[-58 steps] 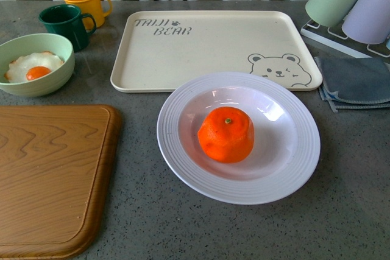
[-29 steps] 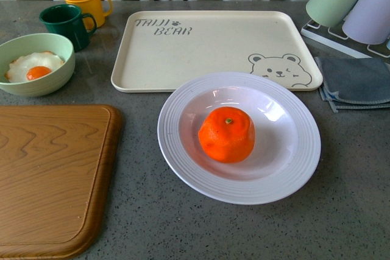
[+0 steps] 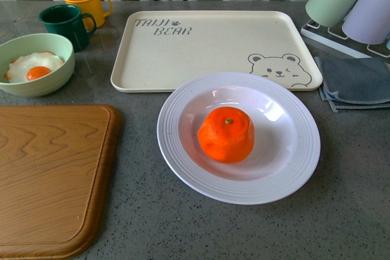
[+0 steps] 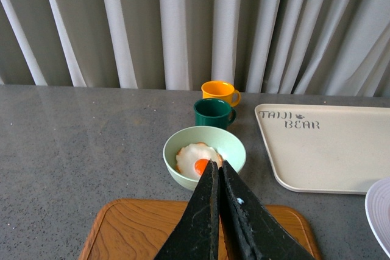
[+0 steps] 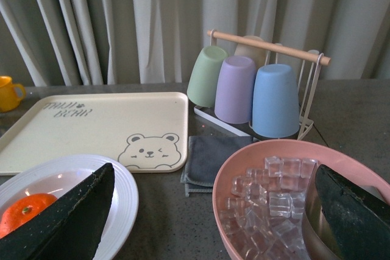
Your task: Place orange and plate with both arms
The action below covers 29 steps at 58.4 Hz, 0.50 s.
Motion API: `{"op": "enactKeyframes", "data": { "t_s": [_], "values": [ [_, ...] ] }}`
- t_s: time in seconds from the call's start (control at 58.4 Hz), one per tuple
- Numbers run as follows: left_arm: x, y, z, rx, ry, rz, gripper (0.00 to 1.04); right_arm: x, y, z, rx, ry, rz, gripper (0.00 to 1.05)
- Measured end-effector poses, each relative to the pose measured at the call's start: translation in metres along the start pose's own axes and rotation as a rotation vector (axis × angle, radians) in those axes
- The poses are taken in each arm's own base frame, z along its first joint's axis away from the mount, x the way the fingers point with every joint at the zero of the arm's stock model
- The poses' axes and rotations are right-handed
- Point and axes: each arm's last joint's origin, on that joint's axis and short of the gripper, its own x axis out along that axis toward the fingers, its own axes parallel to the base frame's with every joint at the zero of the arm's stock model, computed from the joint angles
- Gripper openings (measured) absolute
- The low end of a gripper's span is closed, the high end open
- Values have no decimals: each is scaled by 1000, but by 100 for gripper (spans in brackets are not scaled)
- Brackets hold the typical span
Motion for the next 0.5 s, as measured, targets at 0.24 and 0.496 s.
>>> {"op": "enactKeyframes", "data": {
  "t_s": [0.24,0.496],
  "values": [
    [-5,0,0,0,0,0,2,0,0,0,0,0,0,96],
    [-15,0,-4,1,18,1,2,0,0,0,0,0,0,96]
  ]
}}
